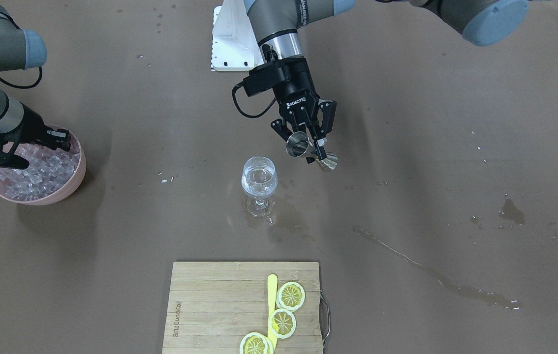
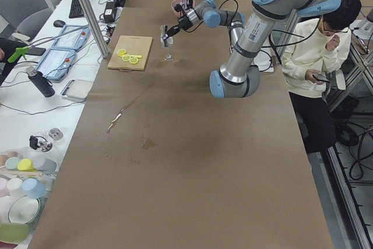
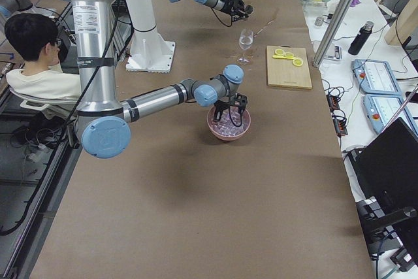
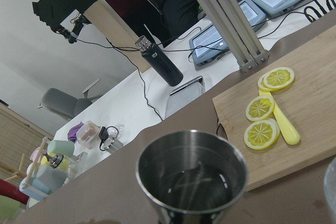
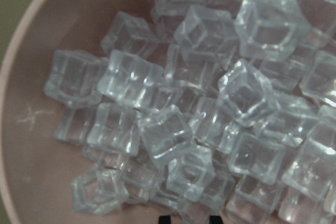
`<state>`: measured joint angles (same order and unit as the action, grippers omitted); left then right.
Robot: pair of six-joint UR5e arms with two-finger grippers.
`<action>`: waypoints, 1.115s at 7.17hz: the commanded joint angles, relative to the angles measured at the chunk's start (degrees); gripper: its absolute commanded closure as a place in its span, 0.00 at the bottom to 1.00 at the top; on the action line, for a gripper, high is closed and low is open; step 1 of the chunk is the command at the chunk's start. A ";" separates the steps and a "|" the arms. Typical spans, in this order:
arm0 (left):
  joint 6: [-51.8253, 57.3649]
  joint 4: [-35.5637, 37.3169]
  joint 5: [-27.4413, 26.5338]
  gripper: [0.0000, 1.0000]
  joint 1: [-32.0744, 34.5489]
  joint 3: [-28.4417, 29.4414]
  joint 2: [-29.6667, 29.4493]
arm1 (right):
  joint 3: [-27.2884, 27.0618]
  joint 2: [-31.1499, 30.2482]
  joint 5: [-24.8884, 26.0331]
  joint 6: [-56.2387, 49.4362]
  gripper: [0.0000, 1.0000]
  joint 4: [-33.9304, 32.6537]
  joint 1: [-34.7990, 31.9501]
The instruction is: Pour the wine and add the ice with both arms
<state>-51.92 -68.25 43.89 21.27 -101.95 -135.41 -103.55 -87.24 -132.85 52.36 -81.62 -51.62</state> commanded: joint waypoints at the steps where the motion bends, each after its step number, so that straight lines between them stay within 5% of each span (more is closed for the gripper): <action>1: 0.24 4.95 -0.12 1.00 -0.09 0.78 -1.86 | -1.99 0.49 -1.88 -0.15 0.65 -3.17 -2.68; 3: 0.15 8.13 -1.43 1.00 -0.18 4.63 -6.26 | -4.03 0.84 -1.88 -0.59 0.65 -6.52 -3.13; 5: 0.24 8.31 -2.15 1.00 -0.18 9.03 -8.02 | -2.72 0.75 -0.92 -0.77 0.43 -6.01 -2.61; 8: 0.15 14.18 -2.49 1.00 -0.88 12.64 -11.01 | -2.01 0.84 -0.83 -0.68 0.43 -5.83 -1.38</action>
<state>-51.72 -56.58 41.64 20.87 -90.69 -145.26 -105.74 -86.43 -133.73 51.65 -87.51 -53.36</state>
